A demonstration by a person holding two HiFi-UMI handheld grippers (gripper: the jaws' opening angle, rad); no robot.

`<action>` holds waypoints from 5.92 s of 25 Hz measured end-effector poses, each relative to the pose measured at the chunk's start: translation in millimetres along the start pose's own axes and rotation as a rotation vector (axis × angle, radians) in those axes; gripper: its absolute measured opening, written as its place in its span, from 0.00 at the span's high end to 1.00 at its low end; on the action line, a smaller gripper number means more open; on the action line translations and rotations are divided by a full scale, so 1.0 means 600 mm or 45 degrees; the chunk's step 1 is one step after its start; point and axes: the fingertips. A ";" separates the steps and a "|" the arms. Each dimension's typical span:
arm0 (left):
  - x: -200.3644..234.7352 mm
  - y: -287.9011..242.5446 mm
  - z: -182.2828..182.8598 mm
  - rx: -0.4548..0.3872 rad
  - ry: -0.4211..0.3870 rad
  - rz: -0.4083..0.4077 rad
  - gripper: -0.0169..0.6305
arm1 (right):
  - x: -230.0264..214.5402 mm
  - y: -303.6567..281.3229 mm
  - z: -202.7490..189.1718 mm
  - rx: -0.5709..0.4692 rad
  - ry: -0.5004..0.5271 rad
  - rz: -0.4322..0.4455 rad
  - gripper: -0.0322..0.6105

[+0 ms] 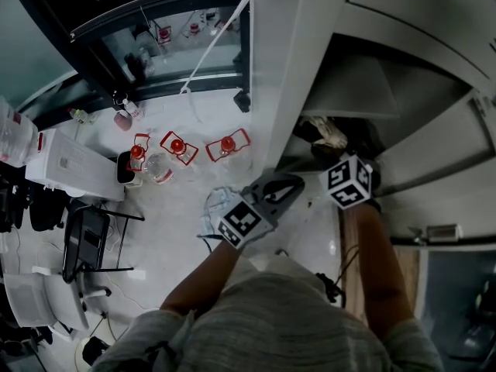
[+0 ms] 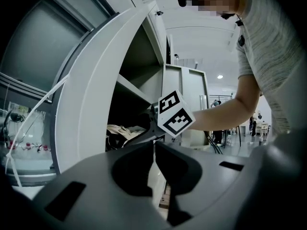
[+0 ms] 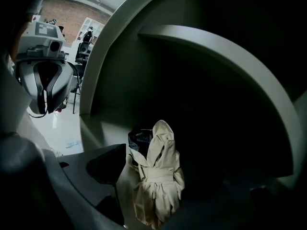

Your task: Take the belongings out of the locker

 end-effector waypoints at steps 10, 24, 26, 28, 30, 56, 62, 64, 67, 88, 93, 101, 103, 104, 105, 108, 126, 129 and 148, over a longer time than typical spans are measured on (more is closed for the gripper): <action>0.003 0.002 -0.001 0.004 -0.005 0.028 0.97 | 0.000 -0.029 -0.003 0.044 0.048 0.028 0.45; 0.008 0.000 -0.003 0.001 -0.003 0.049 0.97 | -0.005 -0.069 -0.015 0.115 0.031 0.044 0.45; 0.010 -0.002 -0.003 0.000 -0.002 0.049 0.97 | -0.005 -0.072 -0.017 0.126 0.052 0.037 0.45; 0.011 -0.004 -0.002 0.000 -0.002 0.048 0.97 | -0.005 -0.074 -0.019 0.139 0.067 0.035 0.45; 0.009 -0.004 -0.001 0.000 -0.001 0.045 0.97 | -0.006 -0.075 -0.020 0.154 0.091 0.022 0.48; 0.006 0.013 -0.009 0.018 0.004 0.027 0.97 | 0.000 -0.048 -0.006 0.129 0.071 -0.150 0.63; 0.000 0.013 -0.005 0.024 -0.010 0.005 0.97 | 0.004 -0.034 0.004 0.107 0.014 -0.163 0.63; -0.002 0.013 -0.005 0.027 -0.011 -0.003 0.97 | 0.005 -0.027 0.006 0.100 -0.011 -0.168 0.63; -0.006 0.014 -0.007 0.033 -0.011 -0.017 0.97 | 0.007 -0.014 0.009 0.083 -0.073 -0.178 0.63; -0.029 0.015 -0.003 0.060 -0.034 -0.132 0.97 | -0.001 0.107 0.038 -0.154 -0.612 -0.272 0.63; -0.039 0.006 -0.003 0.069 -0.044 -0.170 0.97 | 0.002 0.133 0.037 -0.196 -0.676 -0.301 0.63; -0.056 -0.006 0.007 0.076 -0.057 -0.230 0.97 | 0.012 0.178 0.031 -0.266 -0.820 -0.317 0.63; -0.058 -0.009 0.007 0.081 -0.061 -0.242 0.97 | 0.017 0.185 0.026 -0.278 -0.860 -0.320 0.63; -0.059 -0.010 0.007 0.084 -0.062 -0.247 0.97 | 0.020 0.189 0.023 -0.283 -0.879 -0.321 0.63; -0.061 -0.011 0.006 0.086 -0.063 -0.253 0.97 | 0.023 0.193 0.021 -0.288 -0.896 -0.321 0.63; -0.066 -0.015 0.005 0.095 -0.068 -0.273 0.97 | 0.032 0.205 0.015 -0.307 -0.931 -0.325 0.63; -0.088 -0.036 0.012 0.109 -0.093 -0.344 0.97 | 0.066 0.249 -0.021 -0.386 -1.080 -0.356 0.63; -0.092 -0.035 0.017 0.103 -0.098 -0.353 0.97 | 0.063 0.260 -0.016 -0.419 -1.080 -0.365 0.63; -0.117 -0.019 0.031 0.088 -0.073 -0.364 0.97 | 0.084 0.306 0.022 -0.491 -1.067 -0.301 0.63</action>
Point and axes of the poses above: the fingertips, and each gripper's own axes: y backward along the fingers, x to its left, z out of its top, and after that the axes turned 13 degrees about y, right-handed
